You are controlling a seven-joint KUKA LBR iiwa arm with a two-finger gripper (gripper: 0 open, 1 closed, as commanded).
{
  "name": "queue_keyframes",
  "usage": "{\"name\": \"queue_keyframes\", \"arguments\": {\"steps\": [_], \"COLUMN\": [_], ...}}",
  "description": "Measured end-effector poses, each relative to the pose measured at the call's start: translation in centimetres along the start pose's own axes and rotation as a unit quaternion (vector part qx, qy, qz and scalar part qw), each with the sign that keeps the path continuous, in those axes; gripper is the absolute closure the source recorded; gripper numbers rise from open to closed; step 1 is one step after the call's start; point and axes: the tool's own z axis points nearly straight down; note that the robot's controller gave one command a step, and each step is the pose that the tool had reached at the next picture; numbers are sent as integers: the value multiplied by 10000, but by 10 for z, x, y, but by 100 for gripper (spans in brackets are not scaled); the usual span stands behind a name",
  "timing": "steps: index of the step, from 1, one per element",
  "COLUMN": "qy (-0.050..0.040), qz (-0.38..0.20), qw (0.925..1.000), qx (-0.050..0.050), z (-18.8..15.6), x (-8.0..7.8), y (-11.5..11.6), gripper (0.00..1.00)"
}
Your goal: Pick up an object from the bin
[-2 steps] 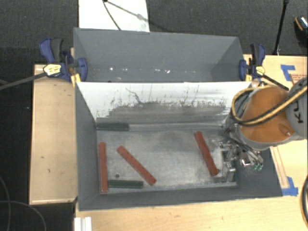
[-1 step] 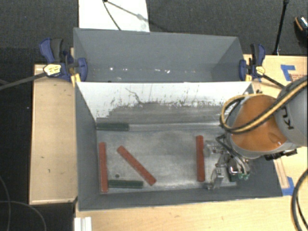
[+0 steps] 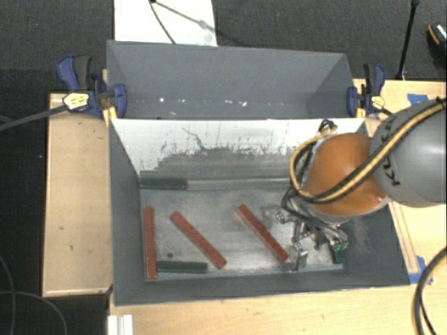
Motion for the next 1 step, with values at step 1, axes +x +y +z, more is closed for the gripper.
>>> {"name": "queue_keyframes", "arguments": {"steps": [1], "qy": [2], "qz": [1344], "qw": [9909], "qx": [9], "z": [1], "x": [-4], "y": [4], "gripper": [0]}}
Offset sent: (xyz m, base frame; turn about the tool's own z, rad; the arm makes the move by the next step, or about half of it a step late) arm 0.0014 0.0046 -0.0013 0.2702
